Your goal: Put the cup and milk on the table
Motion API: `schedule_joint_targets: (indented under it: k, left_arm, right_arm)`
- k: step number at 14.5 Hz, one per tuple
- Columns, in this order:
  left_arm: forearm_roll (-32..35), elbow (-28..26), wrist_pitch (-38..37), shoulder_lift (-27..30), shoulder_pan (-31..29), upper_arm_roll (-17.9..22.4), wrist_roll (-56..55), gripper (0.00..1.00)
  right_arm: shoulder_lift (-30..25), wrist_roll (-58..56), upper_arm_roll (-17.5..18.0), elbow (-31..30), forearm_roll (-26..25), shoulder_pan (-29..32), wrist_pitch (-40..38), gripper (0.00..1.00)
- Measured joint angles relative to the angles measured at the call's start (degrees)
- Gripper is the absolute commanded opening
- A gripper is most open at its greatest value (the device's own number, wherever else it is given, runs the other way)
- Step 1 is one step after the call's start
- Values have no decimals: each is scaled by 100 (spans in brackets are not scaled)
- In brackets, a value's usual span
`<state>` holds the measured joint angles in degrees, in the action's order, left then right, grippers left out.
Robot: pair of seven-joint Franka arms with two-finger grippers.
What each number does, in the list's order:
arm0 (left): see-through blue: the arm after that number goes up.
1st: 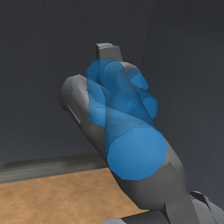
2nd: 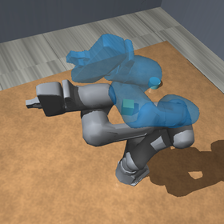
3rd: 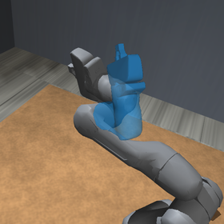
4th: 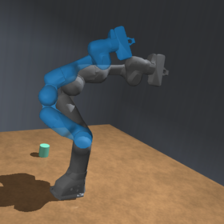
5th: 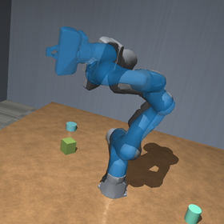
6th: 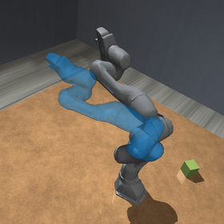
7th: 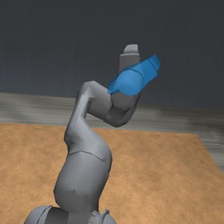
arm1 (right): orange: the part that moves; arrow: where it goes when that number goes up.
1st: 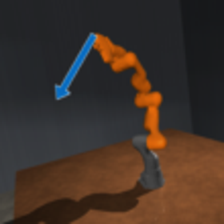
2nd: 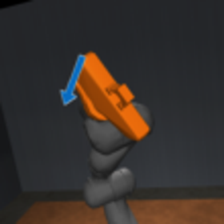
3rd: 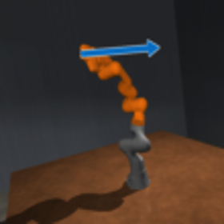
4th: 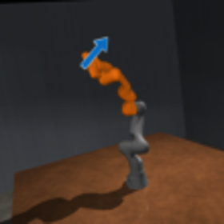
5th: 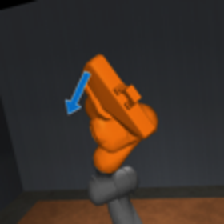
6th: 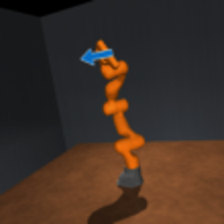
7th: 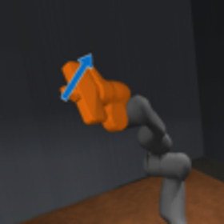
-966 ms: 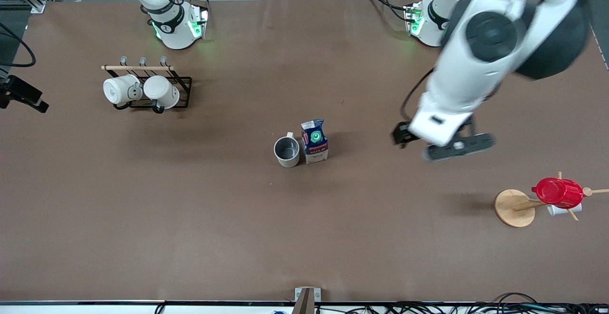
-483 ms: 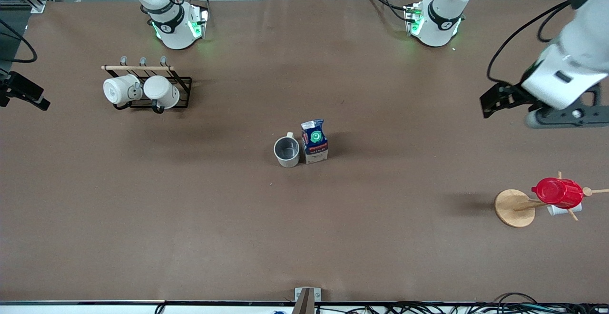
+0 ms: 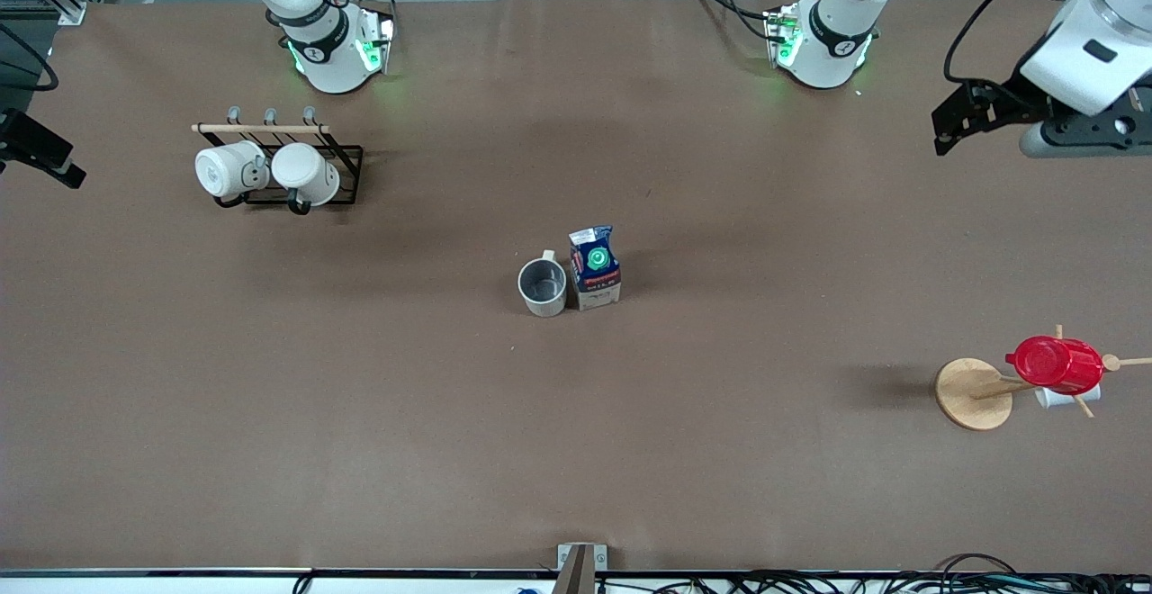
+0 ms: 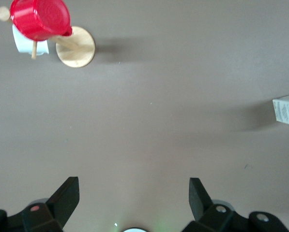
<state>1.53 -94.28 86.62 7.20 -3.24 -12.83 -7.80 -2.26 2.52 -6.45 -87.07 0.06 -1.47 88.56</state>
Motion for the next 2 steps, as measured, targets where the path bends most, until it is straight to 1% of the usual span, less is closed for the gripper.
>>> schedule_joint_targets:
  k: [2]
  left_arm:
    - [-3, -108, 0, 163, -2, 111, 113, 100]
  right_arm:
    - [13, -80, -1, 7, -41, 0, -134, 100]
